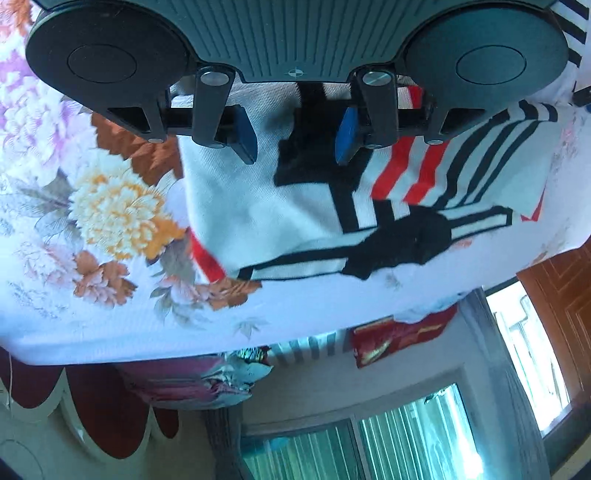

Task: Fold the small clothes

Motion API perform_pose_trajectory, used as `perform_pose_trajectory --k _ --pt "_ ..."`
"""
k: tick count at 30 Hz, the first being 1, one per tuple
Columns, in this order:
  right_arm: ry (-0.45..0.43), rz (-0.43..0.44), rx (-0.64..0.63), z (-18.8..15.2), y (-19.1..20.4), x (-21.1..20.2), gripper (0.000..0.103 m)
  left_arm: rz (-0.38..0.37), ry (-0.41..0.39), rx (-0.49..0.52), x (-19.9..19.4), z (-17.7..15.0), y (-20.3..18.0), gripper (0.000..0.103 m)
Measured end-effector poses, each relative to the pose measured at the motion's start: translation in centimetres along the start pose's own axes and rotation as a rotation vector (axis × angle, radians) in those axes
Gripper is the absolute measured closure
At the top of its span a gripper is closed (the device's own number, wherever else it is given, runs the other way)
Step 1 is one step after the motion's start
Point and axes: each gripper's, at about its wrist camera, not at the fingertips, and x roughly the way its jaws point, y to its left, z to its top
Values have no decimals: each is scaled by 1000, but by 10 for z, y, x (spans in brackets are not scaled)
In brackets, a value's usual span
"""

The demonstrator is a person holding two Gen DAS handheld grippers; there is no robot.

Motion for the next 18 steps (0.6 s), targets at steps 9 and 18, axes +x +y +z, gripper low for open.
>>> perform_pose_trajectory --k 9,18 --pt "76 5 45 6 -2 41 57 -58 3 -139 41 50 7 50" --pt "47 -6 5 9 3 47 92 -90 56 -217 122 84 12 65"
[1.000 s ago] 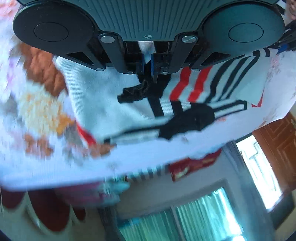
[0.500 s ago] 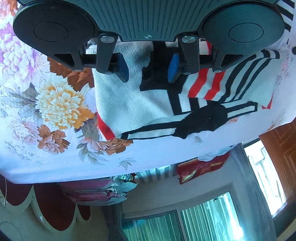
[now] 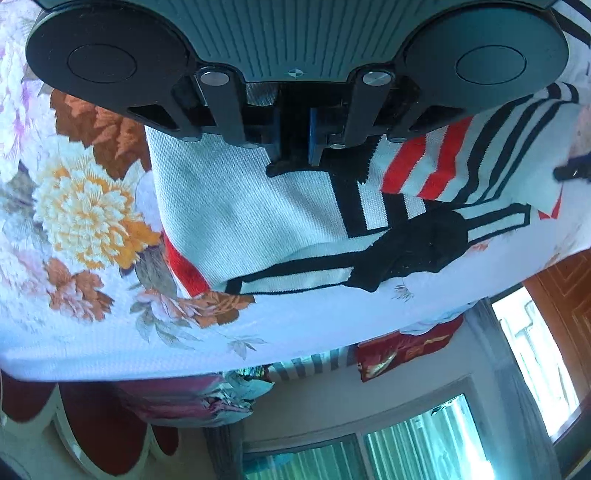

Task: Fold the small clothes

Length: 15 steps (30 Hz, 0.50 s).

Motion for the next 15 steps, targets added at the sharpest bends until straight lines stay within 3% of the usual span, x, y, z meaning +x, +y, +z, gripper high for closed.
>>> perform_pose_trajectory --k 1,3,5,7,8,10,13,15 --pt "-9 -1 -6 0 1 -1 100 -8 1 -17 7 2 3 69" --pt "-50 -3 -33 1 3 -5 100 -10 -8 -36 14 4 4 82" --pt "-100 -26 -80 2 9 -9 100 11 -37 -21 17 6 3 88" --pt "-107 -90 -132 -2 12 -3 103 41 -54 -34 24 6 6 89" --pt "-63 -109 -137 -5 10 7 103 52 -56 -50 28 6 9 88" --pt "-45 -99 -120 -8 6 13 102 55 -64 -60 31 6 11 88" --pt "-57 -102 -138 -1 6 7 102 83 -66 -4 26 8 3 79" --pt "-87 -108 -117 2 3 0 102 91 -92 -19 15 9 5 74"
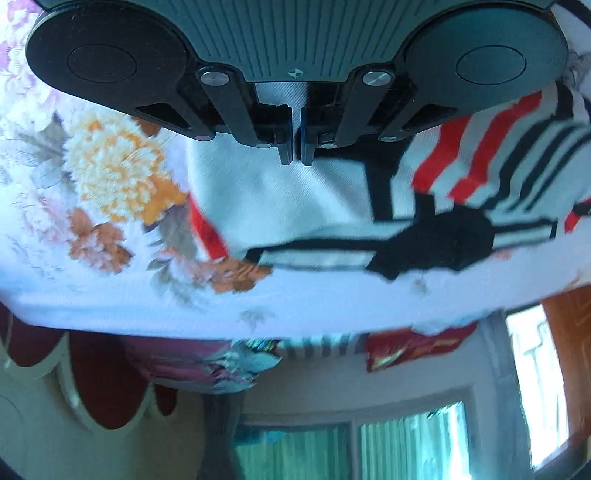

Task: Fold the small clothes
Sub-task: 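Fold the sweater side inward over the body with the left tool, then release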

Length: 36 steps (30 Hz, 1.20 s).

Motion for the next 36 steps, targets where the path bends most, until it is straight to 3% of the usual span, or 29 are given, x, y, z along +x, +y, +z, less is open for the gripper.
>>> perform_pose_trajectory --k 4,7,9,11,12,19,24,29,36 --pt "-30 51 -7 5 8 -8 100 -21 -38 21 -24 -1 -5 74" --pt "-27 96 -34 9 24 -8 98 -67 -35 64 -39 -7 -22 69" --pt "-25 122 -49 10 36 -7 91 -92 -11 94 -44 -13 -35 58" --pt "-17 148 -75 11 48 -3 67 -121 8 126 -46 -20 -49 55" --pt "-19 161 -88 11 55 -2 63 -128 18 144 -46 -25 -56 55" --pt "20 212 -108 15 88 22 64 -109 63 181 -29 -52 -76 55" --pt "46 143 -166 7 83 42 67 -113 52 203 -29 -56 -76 54" --pt "72 83 -129 12 62 40 67 -123 67 208 -30 -52 -73 54" --pt "50 172 -72 11 58 9 67 -99 70 190 -43 -49 -76 55"
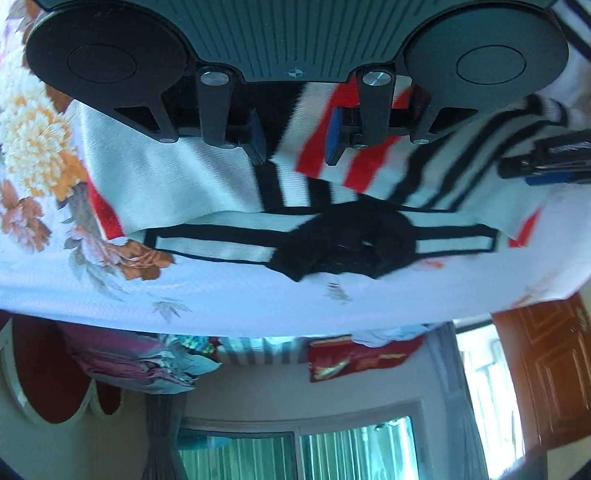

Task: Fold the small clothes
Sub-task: 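Fold the sweater side inward over the body with the left tool, then release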

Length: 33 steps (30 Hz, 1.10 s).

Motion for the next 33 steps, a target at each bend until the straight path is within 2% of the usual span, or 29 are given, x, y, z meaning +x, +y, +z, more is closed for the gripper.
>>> perform_pose_trajectory --k 7,11,14,16,19,21,24,26,30,33 --pt "-13 56 -24 -7 24 -20 67 -35 -37 14 -34 -8 -11 54" --pt "0 71 -60 -20 38 -24 67 -43 -27 29 -44 -24 -19 52" --pt "39 47 -74 -33 37 -15 67 -25 -3 38 -42 -37 -19 51" --pt "27 24 -94 -39 30 -15 67 -7 22 35 -38 -45 -12 49" --pt "14 -10 -59 -39 18 -25 67 -1 17 -2 -41 -50 0 50" --pt "16 -38 -31 -43 7 -28 67 7 12 7 -47 -50 0 51" --pt "31 -49 -55 -49 -2 -31 67 15 14 37 -50 -53 -1 51" --pt "23 -64 -35 -46 -6 -40 67 20 20 20 -54 -55 1 52" --pt "-3 -9 -39 -51 -4 -64 67 4 11 19 -71 -57 -7 52" --pt "12 43 -62 -61 7 -75 67 -26 8 12 -84 -63 -19 52"
